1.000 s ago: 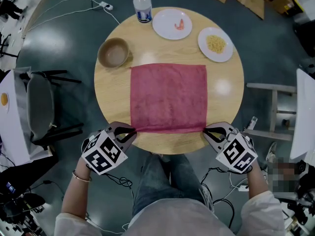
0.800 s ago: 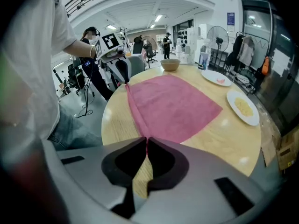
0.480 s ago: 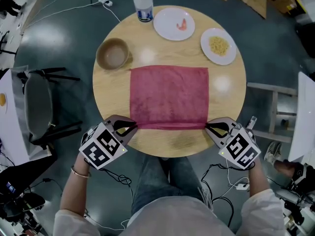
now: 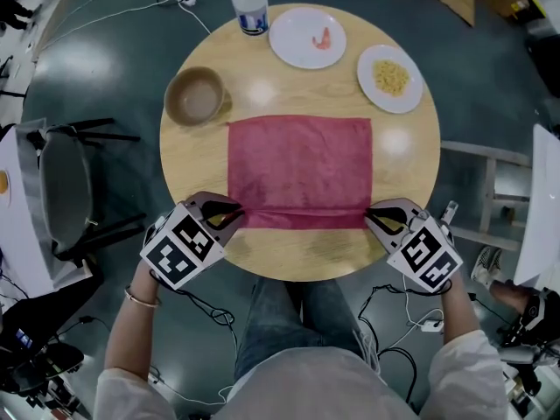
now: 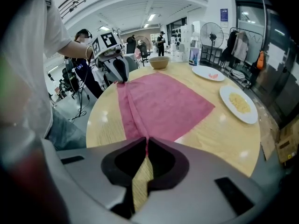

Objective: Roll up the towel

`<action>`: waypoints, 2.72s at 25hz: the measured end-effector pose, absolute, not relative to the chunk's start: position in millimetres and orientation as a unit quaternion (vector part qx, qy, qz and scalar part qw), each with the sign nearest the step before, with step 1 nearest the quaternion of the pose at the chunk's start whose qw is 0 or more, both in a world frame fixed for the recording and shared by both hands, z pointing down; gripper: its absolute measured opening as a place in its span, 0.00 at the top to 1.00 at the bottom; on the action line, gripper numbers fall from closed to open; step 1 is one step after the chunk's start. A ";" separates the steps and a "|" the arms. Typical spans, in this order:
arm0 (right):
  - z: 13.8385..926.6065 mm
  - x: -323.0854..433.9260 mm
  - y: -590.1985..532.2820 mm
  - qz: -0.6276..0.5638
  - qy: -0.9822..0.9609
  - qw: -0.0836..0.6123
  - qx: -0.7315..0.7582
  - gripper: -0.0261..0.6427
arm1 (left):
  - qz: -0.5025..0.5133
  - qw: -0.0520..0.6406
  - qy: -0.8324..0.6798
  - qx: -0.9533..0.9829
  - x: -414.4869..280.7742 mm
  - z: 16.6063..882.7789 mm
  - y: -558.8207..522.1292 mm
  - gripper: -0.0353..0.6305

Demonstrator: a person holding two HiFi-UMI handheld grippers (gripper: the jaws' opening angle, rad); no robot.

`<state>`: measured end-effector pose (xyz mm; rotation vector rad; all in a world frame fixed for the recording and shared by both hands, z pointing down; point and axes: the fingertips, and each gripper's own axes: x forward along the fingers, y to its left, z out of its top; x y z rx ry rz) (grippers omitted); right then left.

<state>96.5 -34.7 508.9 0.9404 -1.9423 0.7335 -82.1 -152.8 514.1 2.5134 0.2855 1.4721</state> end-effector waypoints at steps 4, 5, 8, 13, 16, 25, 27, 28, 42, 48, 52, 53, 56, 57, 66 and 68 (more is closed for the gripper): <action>509.5 99.1 -38.4 0.289 -0.773 0.413 0.386 0.91 | 0.495 0.108 0.091 0.857 -84.0 514.0 -156.1 0.81; 509.3 99.8 -39.0 0.288 -0.772 0.411 0.388 0.90 | 0.494 0.109 0.089 0.858 -85.2 513.5 -157.3 0.80; 507.7 101.7 -40.4 0.285 -0.772 0.408 0.395 0.85 | 0.486 0.112 0.079 0.863 -88.3 510.1 -161.7 0.75; 498.7 101.4 -40.8 0.274 -0.775 0.405 0.401 0.80 | 0.477 0.097 0.069 0.871 -92.9 499.1 -164.3 0.74; 494.1 98.0 -36.7 0.268 -0.776 0.408 0.400 0.80 | 0.474 0.084 0.068 0.874 -95.1 493.1 -159.8 0.74; 499.5 81.9 -16.3 0.255 -0.779 0.436 0.372 0.80 | 0.498 0.045 0.106 0.860 -105.3 502.5 -122.0 0.76; 501.8 78.3 -14.5 0.252 -0.779 0.440 0.368 0.81 | 0.495 0.029 0.112 0.861 -105.5 504.1 -118.2 0.77; 503.1 77.3 -14.0 0.251 -0.779 0.443 0.367 0.81 | 0.493 0.021 0.113 0.862 -105.3 504.8 -117.2 0.78; 521.4 75.4 -9.3 0.234 -0.775 0.462 0.362 0.84 | 0.500 -0.008 0.107 0.859 -101.4 525.4 -114.4 0.79; 521.9 78.5 -12.9 0.227 -0.774 0.464 0.367 0.89 | 0.505 -0.021 0.102 0.857 -100.6 528.9 -118.4 0.83; 522.7 80.2 -13.9 0.225 -0.775 0.463 0.368 0.91 | 0.504 -0.032 0.095 0.858 -99.1 529.9 -121.8 0.88; 522.8 80.7 -14.1 0.225 -0.775 0.461 0.369 0.91 | 0.504 -0.034 0.093 0.858 -98.7 530.2 -122.3 0.88; 523.2 81.9 -14.5 0.230 -0.777 0.455 0.370 0.92 | 0.503 -0.038 0.089 0.859 -97.7 530.7 -123.5 0.91; 523.1 82.0 -14.6 0.232 -0.777 0.453 0.371 0.92 | 0.503 -0.038 0.088 0.859 -97.8 530.6 -123.8 0.91; 521.0 79.8 -10.2 0.239 -0.776 0.452 0.370 0.93 | 0.508 -0.021 0.094 0.856 -102.6 527.9 -117.8 0.93; 520.4 77.9 -6.0 0.243 -0.777 0.451 0.367 0.93 | 0.509 -0.014 0.098 0.855 -105.5 526.7 -113.1 0.93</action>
